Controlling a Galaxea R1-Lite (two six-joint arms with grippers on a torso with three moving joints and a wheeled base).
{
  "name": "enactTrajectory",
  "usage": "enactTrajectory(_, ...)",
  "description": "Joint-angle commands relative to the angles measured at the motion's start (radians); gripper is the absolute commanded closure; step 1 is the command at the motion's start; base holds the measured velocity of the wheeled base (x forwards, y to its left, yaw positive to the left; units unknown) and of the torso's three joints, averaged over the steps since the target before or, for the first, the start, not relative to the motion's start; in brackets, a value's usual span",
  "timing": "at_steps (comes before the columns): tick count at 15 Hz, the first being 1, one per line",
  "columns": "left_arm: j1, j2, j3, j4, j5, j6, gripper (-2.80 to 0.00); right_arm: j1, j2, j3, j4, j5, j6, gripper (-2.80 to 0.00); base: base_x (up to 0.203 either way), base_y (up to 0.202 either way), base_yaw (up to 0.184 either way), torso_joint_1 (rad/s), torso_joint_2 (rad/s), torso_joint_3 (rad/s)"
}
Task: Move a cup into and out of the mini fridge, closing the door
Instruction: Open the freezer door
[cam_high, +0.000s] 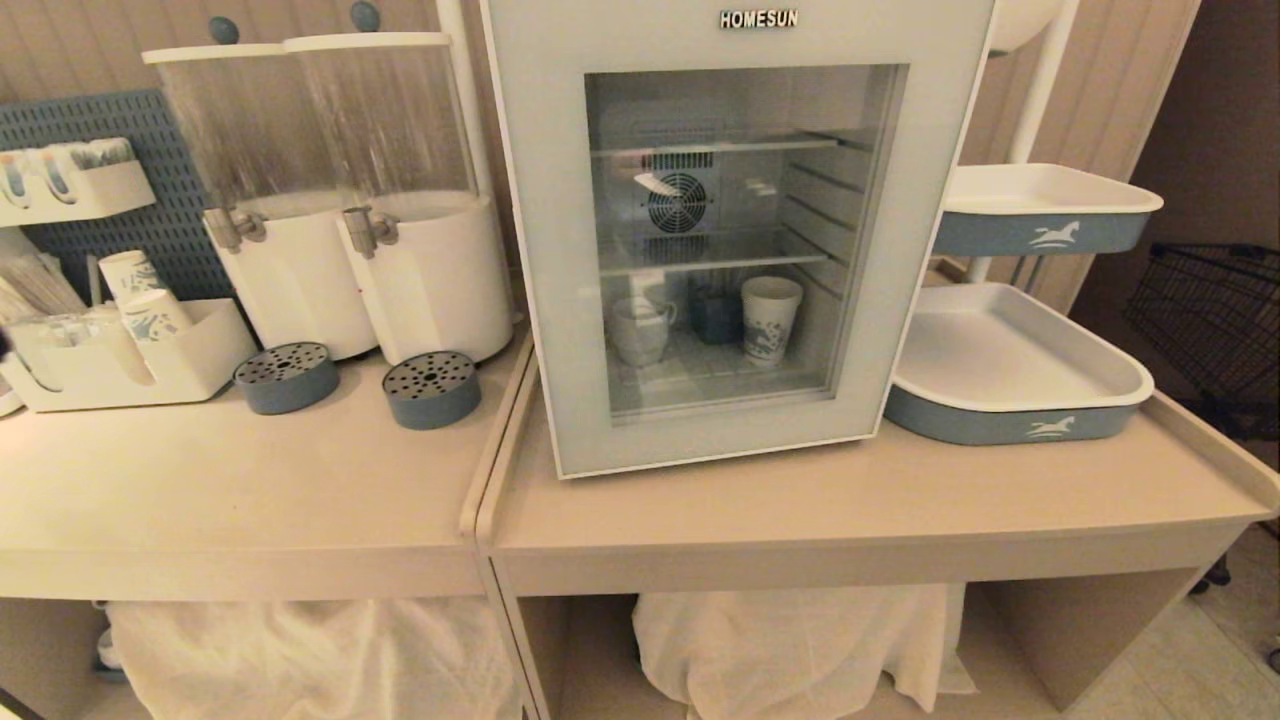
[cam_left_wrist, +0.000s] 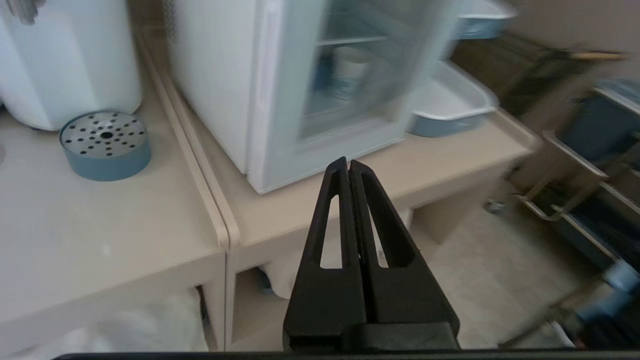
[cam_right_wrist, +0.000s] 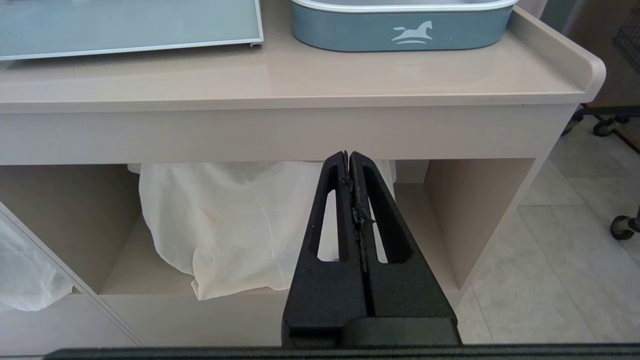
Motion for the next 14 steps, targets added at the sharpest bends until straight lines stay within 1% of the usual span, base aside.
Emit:
enactTrajectory(1,0.116,0.201,-0.020,-0.025,-0.053,-0.005,0.00,0.000,0.002,0.000,0.001,0.002,0.000,0.00,0.000,0.000,0.000,0.000,0.00,0.000)
enactTrajectory(2,0.217,0.241,-0.020,-0.048,-0.159,-0.006,0.00,0.000,0.002,0.000,0.001,0.002,0.000,0.00,0.000,0.000,0.000,0.000,0.00,0.000)
enactTrajectory(3,0.311,0.280,-0.005,-0.086,-0.324,0.000,0.00,0.000,0.002,0.000,0.001,0.002,0.000,0.00,0.000,0.000,0.000,0.000,0.00,0.000)
enactTrajectory(4,0.412,0.320,0.026,-0.155,-0.497,0.021,0.00,0.000,0.002,0.000,0.001,0.002,0.000,0.00,0.000,0.000,0.000,0.000,0.00,0.000)
enactTrajectory(5,0.504,0.362,0.075,-0.250,-0.682,0.054,0.00,0.000,0.002,0.000,0.001,0.001,0.000,0.00,0.000,0.000,0.000,0.000,0.00,0.000)
enactTrajectory(7,0.637,0.470,0.193,-0.580,-1.026,0.140,0.00,0.000,0.002,0.000,0.001,0.000,0.000,0.00,0.000,0.000,0.000,0.000,0.00,0.000)
enactTrajectory(8,0.671,0.530,0.221,-0.680,-1.119,0.177,0.00,0.000,0.002,0.000,0.001,0.002,0.000,0.00,0.000,0.000,0.000,0.000,0.00,0.000)
enactTrajectory(9,0.687,0.570,0.234,-0.734,-1.159,0.213,0.00,0.000,0.002,0.000,0.001,0.000,0.000,0.00,0.000,0.000,0.000,0.000,0.00,0.000)
enactTrajectory(10,0.692,0.592,0.237,-0.755,-1.179,0.256,0.00,0.000,0.002,0.000,0.001,0.000,0.000,0.00,0.000,0.000,0.000,0.000,0.00,0.000)
enactTrajectory(11,0.672,0.636,0.221,-0.755,-1.192,0.323,-2.80,0.000,0.002,0.000,0.001,0.001,0.000,0.00,0.000,0.000,0.000,0.000,0.00,0.000)
enactTrajectory(12,0.632,0.663,0.203,-0.755,-1.202,0.379,-2.80,0.000,0.002,0.000,0.001,0.002,0.000,0.00,0.000,0.000,0.000,0.000,0.00,0.000)
enactTrajectory(13,0.604,0.672,0.193,-0.755,-1.204,0.396,-2.80,0.000,0.002,0.000,0.001,0.000,0.000,0.00,0.000,0.000,0.000,0.000,0.00,0.000)
enactTrajectory(14,0.580,0.678,0.192,-0.756,-1.203,0.399,-2.80,0.000,0.002,0.000,0.001,0.000,0.000,0.00,0.000,0.000,0.000,0.000,0.00,0.000)
